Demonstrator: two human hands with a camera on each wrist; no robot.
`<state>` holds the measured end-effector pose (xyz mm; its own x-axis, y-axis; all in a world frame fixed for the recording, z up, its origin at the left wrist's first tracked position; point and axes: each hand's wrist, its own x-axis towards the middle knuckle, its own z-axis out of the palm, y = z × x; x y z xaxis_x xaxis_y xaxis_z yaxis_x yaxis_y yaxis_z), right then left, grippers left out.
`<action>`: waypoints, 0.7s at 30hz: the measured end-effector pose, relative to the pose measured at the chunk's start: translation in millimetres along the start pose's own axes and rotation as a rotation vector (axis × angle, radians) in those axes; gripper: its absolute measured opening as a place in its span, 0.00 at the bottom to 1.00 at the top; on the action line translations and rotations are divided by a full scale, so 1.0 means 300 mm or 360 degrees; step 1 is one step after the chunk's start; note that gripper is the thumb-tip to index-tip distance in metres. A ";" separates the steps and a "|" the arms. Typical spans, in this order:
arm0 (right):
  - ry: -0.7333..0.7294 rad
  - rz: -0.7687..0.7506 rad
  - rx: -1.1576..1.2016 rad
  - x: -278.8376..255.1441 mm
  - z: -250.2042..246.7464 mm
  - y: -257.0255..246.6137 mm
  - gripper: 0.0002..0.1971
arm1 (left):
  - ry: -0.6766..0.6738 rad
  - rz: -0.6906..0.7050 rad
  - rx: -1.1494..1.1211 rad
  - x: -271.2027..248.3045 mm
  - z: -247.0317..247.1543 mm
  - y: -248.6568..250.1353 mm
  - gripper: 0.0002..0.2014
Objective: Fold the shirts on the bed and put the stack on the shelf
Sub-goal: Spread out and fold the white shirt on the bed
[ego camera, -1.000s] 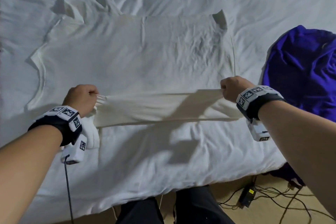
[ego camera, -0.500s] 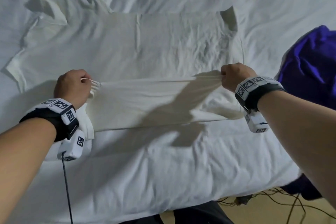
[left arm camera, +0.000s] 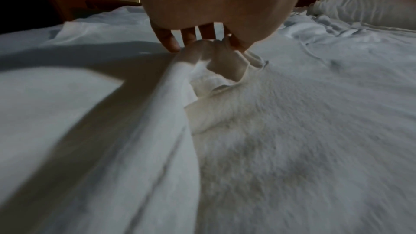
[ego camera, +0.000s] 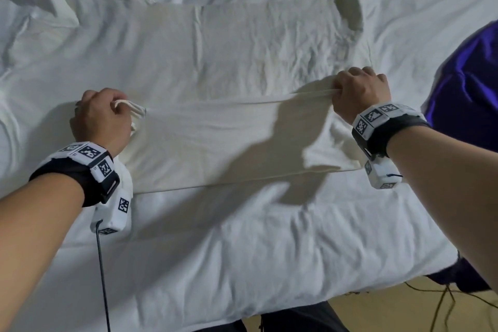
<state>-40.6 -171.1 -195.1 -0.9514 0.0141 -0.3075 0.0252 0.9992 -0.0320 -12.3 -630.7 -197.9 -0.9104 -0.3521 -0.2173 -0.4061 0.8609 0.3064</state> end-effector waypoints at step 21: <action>-0.0135 -0.0005 -0.0119 -0.400 0.173 0.059 0.33 | -0.0440 0.1005 0.0600 -0.360 0.194 -0.001 0.56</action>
<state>90.1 -157.0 -208.1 -0.9221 0.0110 -0.3868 -0.0036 0.9993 0.0369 90.7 -571.6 -228.6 -0.8870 0.3072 -0.3447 0.2813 0.9516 0.1241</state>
